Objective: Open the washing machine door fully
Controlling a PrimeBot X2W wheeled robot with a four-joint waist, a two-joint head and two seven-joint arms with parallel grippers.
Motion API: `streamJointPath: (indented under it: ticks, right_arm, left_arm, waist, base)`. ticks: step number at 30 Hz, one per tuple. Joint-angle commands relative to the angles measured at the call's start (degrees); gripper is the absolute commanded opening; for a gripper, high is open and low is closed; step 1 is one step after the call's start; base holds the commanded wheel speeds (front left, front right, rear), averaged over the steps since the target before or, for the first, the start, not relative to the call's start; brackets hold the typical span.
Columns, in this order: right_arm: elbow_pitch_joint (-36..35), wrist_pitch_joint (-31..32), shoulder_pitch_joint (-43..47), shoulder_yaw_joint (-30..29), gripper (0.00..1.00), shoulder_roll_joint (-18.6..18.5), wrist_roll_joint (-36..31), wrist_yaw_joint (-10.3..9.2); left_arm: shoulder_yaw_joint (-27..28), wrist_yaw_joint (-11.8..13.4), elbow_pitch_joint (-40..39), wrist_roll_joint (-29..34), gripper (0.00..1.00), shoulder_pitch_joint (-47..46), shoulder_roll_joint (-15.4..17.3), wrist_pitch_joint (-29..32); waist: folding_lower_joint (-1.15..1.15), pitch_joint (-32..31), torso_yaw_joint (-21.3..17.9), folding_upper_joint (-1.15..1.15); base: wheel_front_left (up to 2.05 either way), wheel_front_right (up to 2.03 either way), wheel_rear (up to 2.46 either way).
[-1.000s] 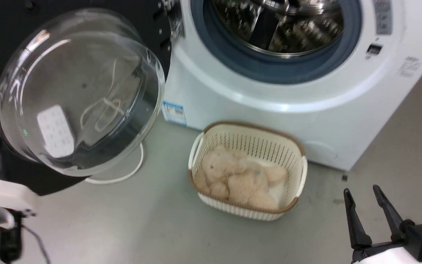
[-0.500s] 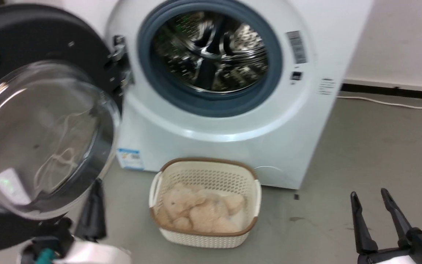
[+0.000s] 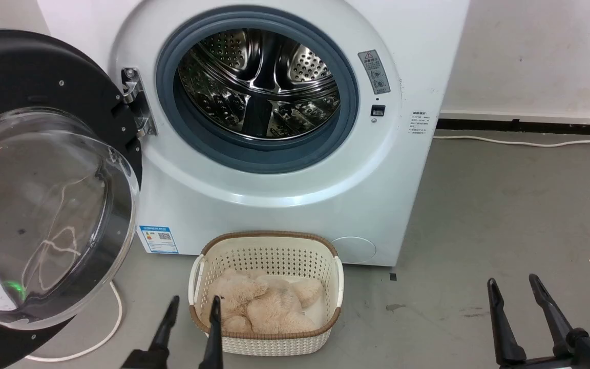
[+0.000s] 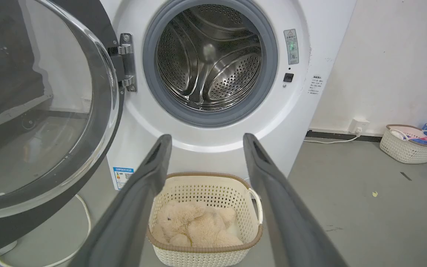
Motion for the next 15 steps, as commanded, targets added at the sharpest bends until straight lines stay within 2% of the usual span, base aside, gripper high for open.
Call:
streamJointPath:
  ticks: [1, 15]
  right_arm:
    - [0.4, -0.3, 1.1, 0.0, 1.0, 0.3, 0.4, 0.05]
    - [1.4, -0.5, 1.3, 0.2, 1.0, 0.3, 1.1, 0.05]
  left_arm:
    - [-0.4, 0.0, 0.7, 0.4, 1.0, 0.8, 0.0, -0.2]
    - [-0.3, -0.1, 2.0, 2.5, 1.0, -0.1, -0.6, -0.3]
  waist:
    - [0.0, -0.1, 0.0, 0.0]
    - [0.0, 0.1, 0.5, 0.0]
  base:
    - [0.0, 0.0, 0.0]
    - [0.0, 0.0, 0.0]
